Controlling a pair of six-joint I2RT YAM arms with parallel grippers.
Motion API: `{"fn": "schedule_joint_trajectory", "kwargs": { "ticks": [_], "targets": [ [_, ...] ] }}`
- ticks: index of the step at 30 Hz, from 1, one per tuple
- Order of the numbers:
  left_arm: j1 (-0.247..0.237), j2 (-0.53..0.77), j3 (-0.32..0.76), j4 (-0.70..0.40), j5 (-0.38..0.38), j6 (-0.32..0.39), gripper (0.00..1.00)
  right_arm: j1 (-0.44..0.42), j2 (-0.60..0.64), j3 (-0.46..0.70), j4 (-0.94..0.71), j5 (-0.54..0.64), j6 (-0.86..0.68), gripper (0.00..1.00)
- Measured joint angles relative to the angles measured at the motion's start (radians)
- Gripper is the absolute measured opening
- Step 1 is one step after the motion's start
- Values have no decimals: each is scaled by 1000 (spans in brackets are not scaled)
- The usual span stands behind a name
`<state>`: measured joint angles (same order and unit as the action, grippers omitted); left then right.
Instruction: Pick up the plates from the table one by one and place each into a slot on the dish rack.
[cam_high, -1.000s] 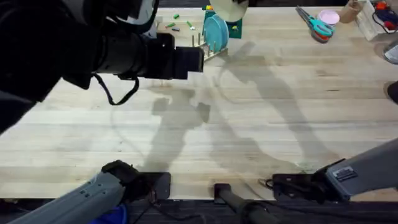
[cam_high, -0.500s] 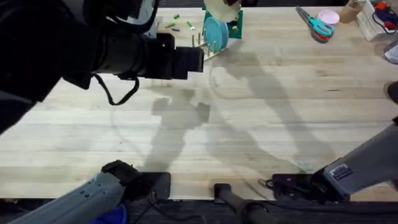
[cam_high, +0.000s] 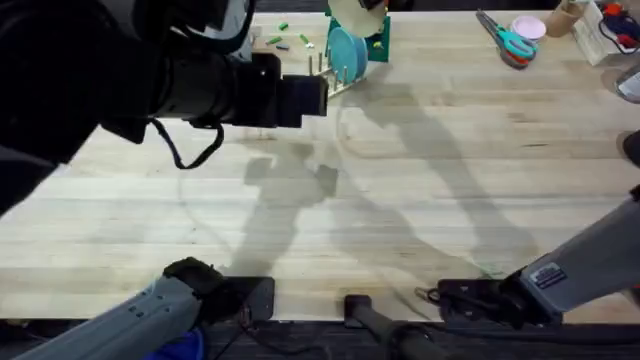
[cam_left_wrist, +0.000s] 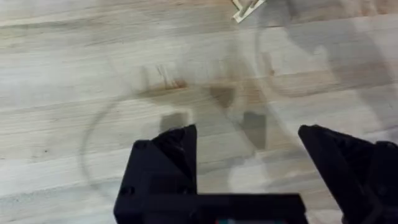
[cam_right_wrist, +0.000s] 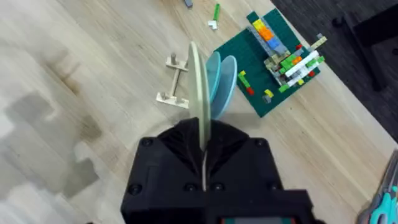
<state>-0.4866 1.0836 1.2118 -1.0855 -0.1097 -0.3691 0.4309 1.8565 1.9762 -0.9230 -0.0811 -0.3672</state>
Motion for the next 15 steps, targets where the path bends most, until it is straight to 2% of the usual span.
{"fn": "schedule_joint_trajectory", "kwargs": {
  "ticks": [15],
  "targets": [
    [0,0,0,0,0,0,993,1,69,2,4,4,24,31]
  ]
}}
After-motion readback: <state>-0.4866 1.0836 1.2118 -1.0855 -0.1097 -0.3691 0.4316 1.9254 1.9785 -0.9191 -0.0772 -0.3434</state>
